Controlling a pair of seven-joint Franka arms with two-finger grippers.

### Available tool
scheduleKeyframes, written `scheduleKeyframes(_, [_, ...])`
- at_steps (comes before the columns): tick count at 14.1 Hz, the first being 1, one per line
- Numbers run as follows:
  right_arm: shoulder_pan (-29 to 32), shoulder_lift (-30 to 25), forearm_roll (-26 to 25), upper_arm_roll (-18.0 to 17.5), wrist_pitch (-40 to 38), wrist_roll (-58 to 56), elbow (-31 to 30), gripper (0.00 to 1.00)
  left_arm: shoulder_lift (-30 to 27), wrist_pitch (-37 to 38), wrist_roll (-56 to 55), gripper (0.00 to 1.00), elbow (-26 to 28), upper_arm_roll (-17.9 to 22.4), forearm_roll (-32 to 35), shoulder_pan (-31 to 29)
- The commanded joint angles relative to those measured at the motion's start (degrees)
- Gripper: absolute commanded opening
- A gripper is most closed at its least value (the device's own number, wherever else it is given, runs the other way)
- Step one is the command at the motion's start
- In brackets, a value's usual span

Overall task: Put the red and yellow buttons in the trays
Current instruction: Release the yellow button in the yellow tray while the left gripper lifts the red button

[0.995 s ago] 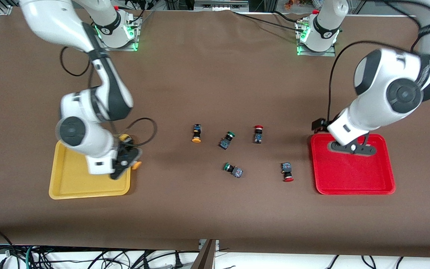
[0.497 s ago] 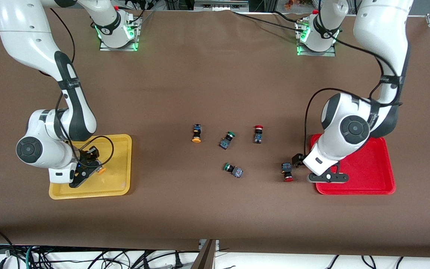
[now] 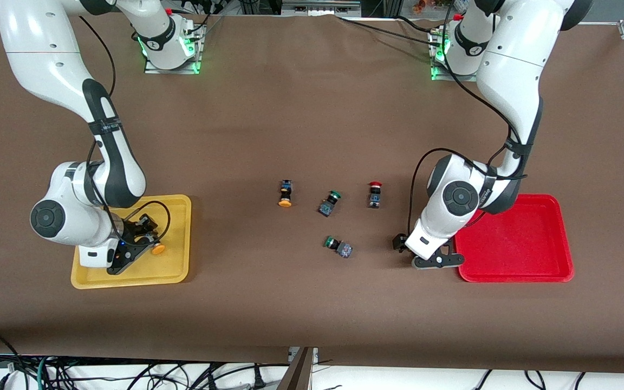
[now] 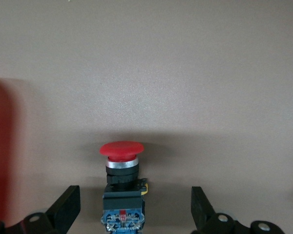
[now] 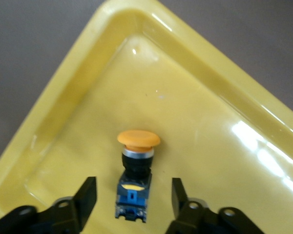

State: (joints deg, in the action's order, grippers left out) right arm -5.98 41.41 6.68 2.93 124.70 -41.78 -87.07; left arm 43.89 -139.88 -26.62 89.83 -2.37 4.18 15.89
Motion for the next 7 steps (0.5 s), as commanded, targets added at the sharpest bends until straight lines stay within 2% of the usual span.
scheduleKeyframes(1, [-1.2,-2.8,1.4,-0.7,-4.6,8.2,0.4,1.00,0.1,-0.3,-1.2,1.00,-0.5,0.7,1.2,0.4])
scheduleKeyframes(5, [-8.0,-5.6,1.5,-0.8,-10.6,27.2,0.4,1.00,1.4,-0.3,-1.1,1.00,-0.5,0.8,1.3,0.5])
scheduleKeyframes(7, [-11.1,-6.3,1.8,-3.1,-11.8,37.9,0.1,1.00,2.9,-0.3,-1.1,1.00,-0.5,0.8,1.3,0.8])
